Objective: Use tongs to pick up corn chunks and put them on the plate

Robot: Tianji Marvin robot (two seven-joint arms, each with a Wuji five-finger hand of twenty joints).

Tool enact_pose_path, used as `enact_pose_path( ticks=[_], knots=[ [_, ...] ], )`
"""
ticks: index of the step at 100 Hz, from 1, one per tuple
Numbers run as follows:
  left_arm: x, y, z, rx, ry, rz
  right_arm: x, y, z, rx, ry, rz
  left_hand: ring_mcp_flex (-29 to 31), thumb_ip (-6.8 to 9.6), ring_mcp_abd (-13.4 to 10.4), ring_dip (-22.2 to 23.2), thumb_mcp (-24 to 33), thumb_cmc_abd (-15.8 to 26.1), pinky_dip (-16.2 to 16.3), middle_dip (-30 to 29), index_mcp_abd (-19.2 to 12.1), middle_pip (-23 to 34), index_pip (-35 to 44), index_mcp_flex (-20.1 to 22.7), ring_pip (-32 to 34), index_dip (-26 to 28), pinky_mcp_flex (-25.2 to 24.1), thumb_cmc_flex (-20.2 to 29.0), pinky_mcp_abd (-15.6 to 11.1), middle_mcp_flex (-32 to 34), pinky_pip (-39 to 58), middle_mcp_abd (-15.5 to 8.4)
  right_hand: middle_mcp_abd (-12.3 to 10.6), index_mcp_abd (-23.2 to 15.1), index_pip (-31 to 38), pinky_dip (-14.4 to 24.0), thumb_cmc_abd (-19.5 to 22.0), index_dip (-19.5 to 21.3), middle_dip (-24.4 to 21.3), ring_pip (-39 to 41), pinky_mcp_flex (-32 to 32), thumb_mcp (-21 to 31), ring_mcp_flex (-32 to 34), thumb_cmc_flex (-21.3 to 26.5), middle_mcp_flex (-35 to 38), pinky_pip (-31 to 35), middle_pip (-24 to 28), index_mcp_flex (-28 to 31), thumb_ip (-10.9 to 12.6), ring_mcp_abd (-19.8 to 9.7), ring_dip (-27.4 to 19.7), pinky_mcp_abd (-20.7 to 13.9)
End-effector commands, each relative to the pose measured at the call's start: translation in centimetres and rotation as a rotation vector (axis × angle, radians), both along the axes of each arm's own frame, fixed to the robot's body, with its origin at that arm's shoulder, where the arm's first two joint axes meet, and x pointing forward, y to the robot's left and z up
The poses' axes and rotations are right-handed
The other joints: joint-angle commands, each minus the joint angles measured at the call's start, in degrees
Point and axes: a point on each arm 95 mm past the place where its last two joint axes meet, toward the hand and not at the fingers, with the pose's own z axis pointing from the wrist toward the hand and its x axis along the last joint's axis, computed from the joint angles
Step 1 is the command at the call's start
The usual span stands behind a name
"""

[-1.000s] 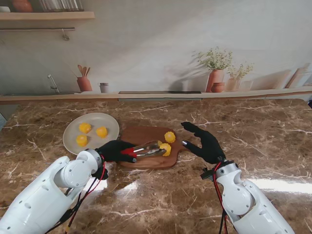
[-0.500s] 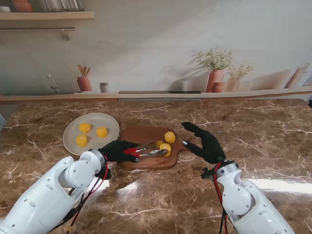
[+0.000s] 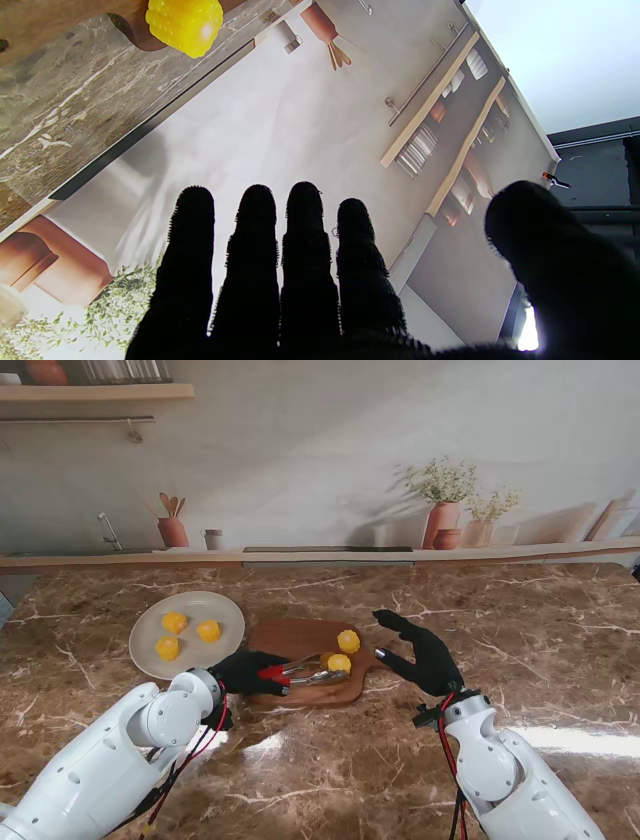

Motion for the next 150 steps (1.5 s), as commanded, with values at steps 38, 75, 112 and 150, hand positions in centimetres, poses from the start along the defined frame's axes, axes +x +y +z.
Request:
enact_pose_path(
  ticks=[38,75,112,150],
  knots=[
    [0.1,-0.2,0.1,-0.036,-0.006,0.023,-0.3,-0.1,-0.3,-0.003,0.019,-0.001,0.38,4.90,1.37,1.04,-13.51,14.05,1.01,-2.32,-13.37,6.94,40.35,7.15,2.35,16.58,-2.13,20.85,0.35,1.14,0.90,-6.71,-1.70,-1.57,-0.66,1.67,0.91,0.11,0.92,0.47,-0.04,-0.42,2.16,0.91,0.61,1.04,0.26,0.45,-1.55,-0.04,0.80,-0.24],
    [-0.8,6.0,2.9,-0.045,-0.106,0.249,-0.3,0.1,-0.3,-0.006,0.022,0.005,0.72,4.94,1.63,1.50,-13.56,13.87,1.29,-1.64,-12.52,7.07,41.58,7.21,3.03,15.58,-2.07,21.30,0.69,1.55,0.99,-6.46,-1.71,-1.54,-0.69,1.69,0.90,0.09,0.92,0.45,-0.01,-0.48,2.14,0.95,0.63,1.02,0.26,0.41,-1.54,0.01,0.79,-0.31],
    [-2.2,13.8,4.2,0.021,-0.175,0.523,-0.3,0.6,-0.5,-0.014,0.033,0.024,1.24,5.01,1.70,1.94,-13.55,13.56,1.65,-0.95,-12.17,7.04,41.87,7.46,3.45,14.62,-1.79,21.37,0.95,2.11,1.16,-6.21,-1.65,-1.56,-0.68,1.70,0.96,0.09,0.91,0.46,-0.02,-0.50,2.14,0.92,0.61,0.99,0.26,0.41,-1.54,-0.06,0.79,-0.39],
    [-2.8,16.2,3.9,0.046,-0.187,0.630,-0.3,0.9,-0.6,-0.019,0.039,0.034,2.67,4.10,1.37,1.17,4.87,11.07,1.85,-1.64,-3.30,5.58,12.34,-0.46,3.04,7.01,-0.48,7.65,0.52,3.48,1.78,-5.81,-1.75,-1.57,-0.67,1.71,0.91,0.11,0.91,0.48,-0.01,-0.48,2.17,0.93,0.56,0.98,0.25,0.41,-1.53,-0.04,0.79,-0.39]
  ],
)
